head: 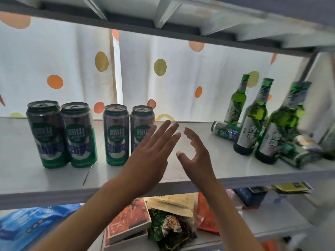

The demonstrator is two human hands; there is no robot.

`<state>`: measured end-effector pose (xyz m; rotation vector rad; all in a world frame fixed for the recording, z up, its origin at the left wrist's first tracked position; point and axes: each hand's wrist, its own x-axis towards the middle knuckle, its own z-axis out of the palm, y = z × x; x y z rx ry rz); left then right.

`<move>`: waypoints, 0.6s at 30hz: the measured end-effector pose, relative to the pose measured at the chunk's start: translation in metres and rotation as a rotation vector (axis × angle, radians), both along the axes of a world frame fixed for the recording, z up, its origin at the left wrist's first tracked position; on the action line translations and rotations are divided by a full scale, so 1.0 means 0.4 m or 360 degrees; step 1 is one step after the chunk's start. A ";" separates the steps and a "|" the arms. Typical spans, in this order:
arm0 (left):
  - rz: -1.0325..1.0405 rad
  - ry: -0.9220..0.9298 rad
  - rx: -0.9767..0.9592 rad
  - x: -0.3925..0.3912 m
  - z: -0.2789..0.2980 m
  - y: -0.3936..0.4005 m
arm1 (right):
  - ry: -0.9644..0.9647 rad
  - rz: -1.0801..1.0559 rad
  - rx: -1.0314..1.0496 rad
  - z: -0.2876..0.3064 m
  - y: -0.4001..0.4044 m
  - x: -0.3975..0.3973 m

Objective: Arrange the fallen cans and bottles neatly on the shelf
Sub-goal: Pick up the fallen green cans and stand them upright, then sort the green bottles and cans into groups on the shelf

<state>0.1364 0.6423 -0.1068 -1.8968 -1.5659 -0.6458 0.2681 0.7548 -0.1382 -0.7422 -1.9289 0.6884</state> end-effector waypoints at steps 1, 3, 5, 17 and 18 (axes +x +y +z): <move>-0.0041 0.0008 -0.0006 0.017 0.001 0.017 | -0.0026 -0.0059 0.0016 0.004 0.007 0.034; -0.0126 0.0012 -0.0011 0.052 0.004 0.052 | -0.0065 -0.0163 0.0038 0.013 0.020 0.098; -0.0212 0.0007 -0.0033 0.095 0.007 0.087 | -0.0096 -0.0272 0.0050 0.018 0.031 0.165; -0.0532 0.0085 -0.0120 0.352 -0.005 0.279 | -0.0109 -0.0731 0.0069 0.044 0.072 0.493; -0.0556 0.0070 -0.0118 0.373 -0.008 0.293 | -0.0107 -0.0740 0.0079 0.047 0.079 0.512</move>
